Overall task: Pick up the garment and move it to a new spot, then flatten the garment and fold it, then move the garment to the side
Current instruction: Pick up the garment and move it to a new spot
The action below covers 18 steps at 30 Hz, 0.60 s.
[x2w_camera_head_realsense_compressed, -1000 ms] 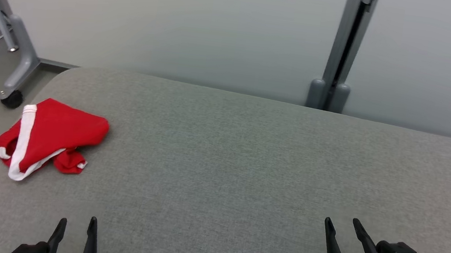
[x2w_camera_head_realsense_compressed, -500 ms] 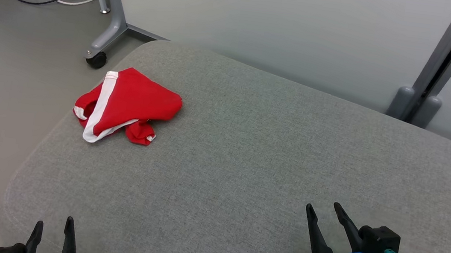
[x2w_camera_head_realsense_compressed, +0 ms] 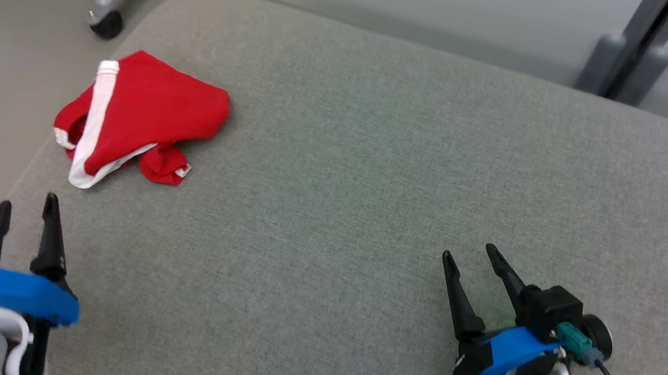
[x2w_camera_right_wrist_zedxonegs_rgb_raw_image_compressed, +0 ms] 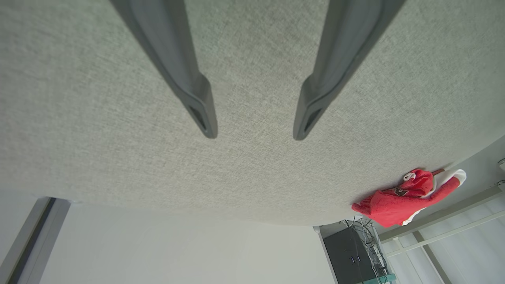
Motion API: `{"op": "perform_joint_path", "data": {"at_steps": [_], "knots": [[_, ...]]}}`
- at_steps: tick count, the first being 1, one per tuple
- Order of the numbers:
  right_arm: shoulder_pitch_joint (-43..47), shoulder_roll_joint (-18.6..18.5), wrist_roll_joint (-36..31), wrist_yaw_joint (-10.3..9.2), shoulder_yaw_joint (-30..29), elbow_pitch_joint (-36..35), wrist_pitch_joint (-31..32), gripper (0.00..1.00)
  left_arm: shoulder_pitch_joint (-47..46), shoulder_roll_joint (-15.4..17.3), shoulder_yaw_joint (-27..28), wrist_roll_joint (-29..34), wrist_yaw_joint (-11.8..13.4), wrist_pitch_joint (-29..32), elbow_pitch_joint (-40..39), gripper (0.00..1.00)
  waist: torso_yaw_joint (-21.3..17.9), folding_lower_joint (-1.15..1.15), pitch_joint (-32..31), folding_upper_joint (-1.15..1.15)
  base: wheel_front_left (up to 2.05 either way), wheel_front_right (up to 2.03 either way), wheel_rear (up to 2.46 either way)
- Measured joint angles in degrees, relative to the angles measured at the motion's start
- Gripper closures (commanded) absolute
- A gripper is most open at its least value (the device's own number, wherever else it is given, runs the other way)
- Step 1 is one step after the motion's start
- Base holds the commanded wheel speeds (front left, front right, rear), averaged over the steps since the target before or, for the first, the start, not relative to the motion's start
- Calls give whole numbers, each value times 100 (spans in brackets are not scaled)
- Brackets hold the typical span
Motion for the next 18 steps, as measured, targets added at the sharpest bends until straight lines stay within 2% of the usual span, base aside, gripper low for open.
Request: {"op": "perform_joint_path", "data": {"at_steps": [9, 18], "knots": [[-494, 1, -259, 0, 214, -298, 0, 0, -1415, 1117, -1228, -1549, 0, 3, 1035, 0, -421, 0, 880, 0, 0, 0, 0], [-746, 48, -582, 5, 143, -747, -21, 0, -2165, 1891, -2296, -2956, 0, 441, 1462, 0, -741, 0, 1522, 0, 0, 0, 0]]}}
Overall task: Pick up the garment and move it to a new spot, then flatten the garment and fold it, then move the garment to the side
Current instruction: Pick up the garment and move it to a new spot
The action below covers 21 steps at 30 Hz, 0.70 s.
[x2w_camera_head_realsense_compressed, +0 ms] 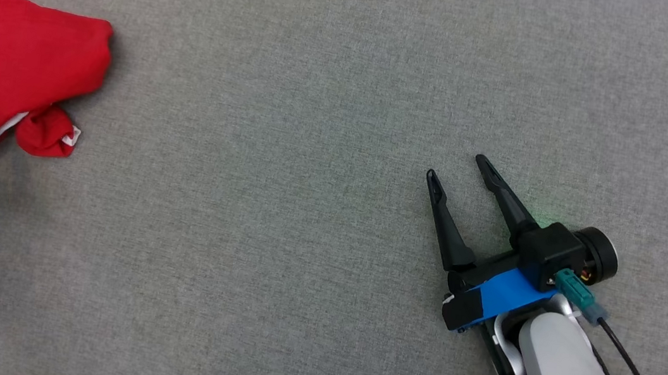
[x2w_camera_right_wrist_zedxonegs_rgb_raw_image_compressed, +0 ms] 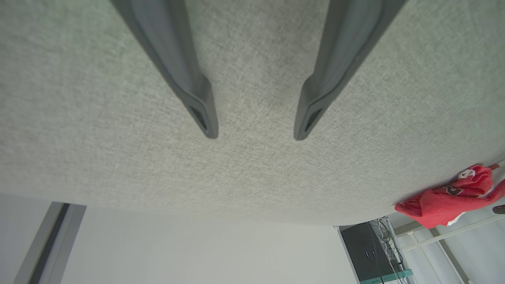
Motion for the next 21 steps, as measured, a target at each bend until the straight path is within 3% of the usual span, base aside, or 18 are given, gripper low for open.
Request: {"op": "perform_joint_path", "data": {"at_steps": [8, 9, 11, 21], "knots": [[-36, 45, -135, 3, -110, -212, -24, 0, -172, 182, -734, -761, 0, 297, 222, 0, -89, -2, 260, 0, 0, 0, 0], [-36, 46, -135, 3, -115, -221, -24, 0, -180, 201, -812, -823, 0, 281, 264, 22, -93, -2, 265, 0, 0, 0, 0], [-36, 46, -135, 3, -125, -224, -24, 0, -186, 211, -964, -951, 0, 276, 298, 100, -94, -2, 260, 0, 0, 0, 0], [-8, -5, 83, 1, -215, -60, -11, 0, -458, 570, -1715, -865, 0, -388, -93, 100, -40, 0, -37, 0, 0, 0, 0]]}}
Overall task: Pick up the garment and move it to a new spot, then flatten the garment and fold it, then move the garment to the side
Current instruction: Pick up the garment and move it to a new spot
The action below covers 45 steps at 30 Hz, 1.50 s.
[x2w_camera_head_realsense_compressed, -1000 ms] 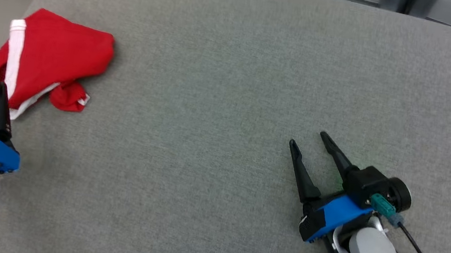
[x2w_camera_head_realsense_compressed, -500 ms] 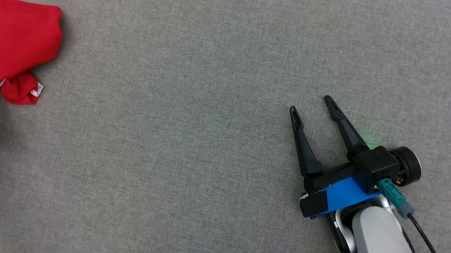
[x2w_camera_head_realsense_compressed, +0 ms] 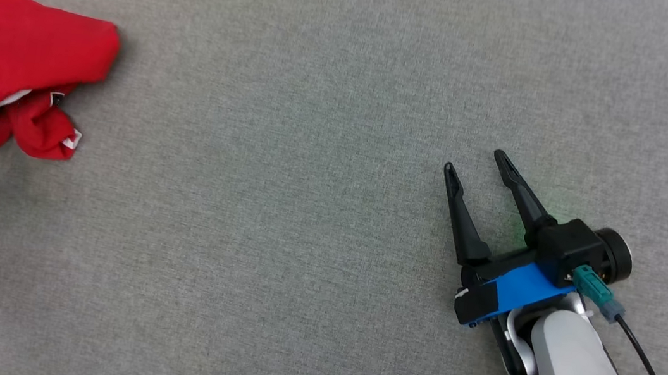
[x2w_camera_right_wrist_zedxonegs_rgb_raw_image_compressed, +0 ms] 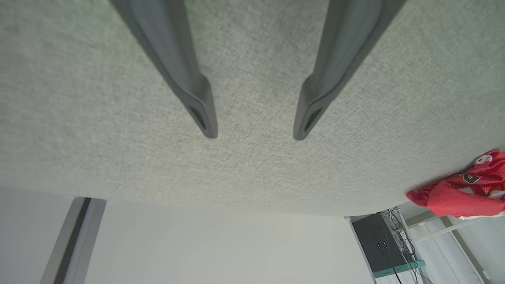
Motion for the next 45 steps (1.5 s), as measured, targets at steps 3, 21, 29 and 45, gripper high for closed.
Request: {"op": "perform_joint_path", "data": {"at_steps": [3, 21, 29, 45], "knots": [[128, -30, 127, -4, -42, 31, 16, 0, -246, 244, 143, 398, 0, -23, -419, 100, -3, 0, -202, 0, 0, 0, 0], [1232, -47, 935, -7, -243, -33, 22, 0, -119, -86, 565, 2316, 1, -38, -3811, 100, -999, -1, -1487, 0, 0, 0, 0], [1463, -51, 1005, -7, -232, -120, 22, 0, 43, -1069, -309, 2290, 1, -42, -4150, 100, -1739, -2, -1798, 0, 0, 0, 0], [1504, -48, 1091, -7, -200, -144, 22, 0, 1200, -1867, -408, 2359, 1, -44, -2692, 0, -1845, -2, -1921, 0, 0, 0, 0]]}}
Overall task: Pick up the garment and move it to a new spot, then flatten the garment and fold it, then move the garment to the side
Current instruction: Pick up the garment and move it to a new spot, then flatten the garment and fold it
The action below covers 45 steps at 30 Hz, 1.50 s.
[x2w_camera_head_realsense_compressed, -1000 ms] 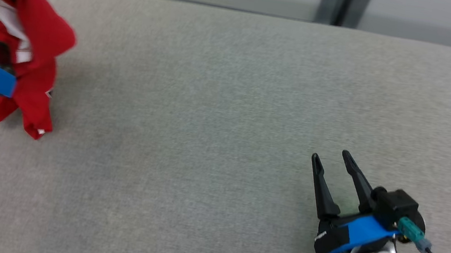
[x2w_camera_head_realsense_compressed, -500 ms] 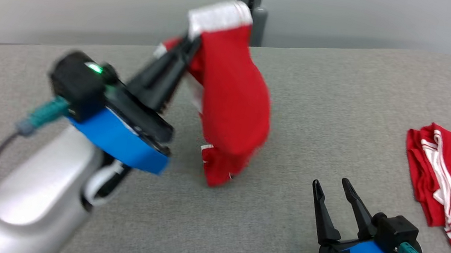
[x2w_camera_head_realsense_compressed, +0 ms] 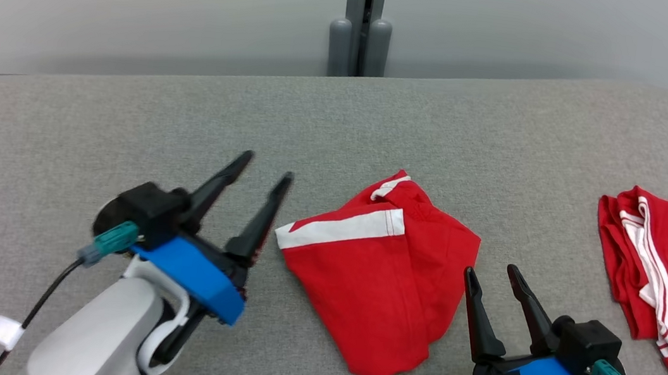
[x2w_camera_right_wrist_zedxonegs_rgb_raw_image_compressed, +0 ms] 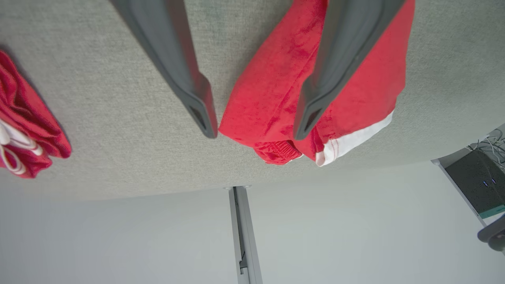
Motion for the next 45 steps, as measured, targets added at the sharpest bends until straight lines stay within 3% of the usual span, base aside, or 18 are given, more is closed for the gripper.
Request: {"op": "perform_joint_path", "data": {"at_steps": [9, 16, 21, 27, 36, 45], "knots": [[86, 2, 0, 0, -46, 102, 0, 0, 1396, -230, 1756, 628, 11, 0, 12, 0, 221, 1, -275, 0, 0, 0, 0], [288, 1, -53, 0, -83, 225, 0, 0, 2582, -759, 2972, 1450, 11, 0, -190, 0, 303, 0, -553, 0, 0, 0, 0], [449, 0, -100, 0, -169, 311, 0, 0, 3137, -1152, 3552, 1912, 11, -1, -337, 0, 341, 0, -712, 0, 0, 0, 0], [546, 0, -105, 0, -170, 397, 0, 0, 3606, -1336, 3590, 2090, 10, 0, -276, 0, 366, 0, -785, 0, 0, 0, 0], [506, 0, 33, 0, -77, 505, 0, 0, 3565, -1391, 3478, 2120, 10, 0, -336, 0, 460, 0, -722, 0, 0, 0, 0], [-565, 1, 172, 0, 353, 1113, 1, 0, 3333, -1160, 3031, 1745, 9, 0, -397, 0, 731, 1, -341, 0, 0, 0, 0]]}}
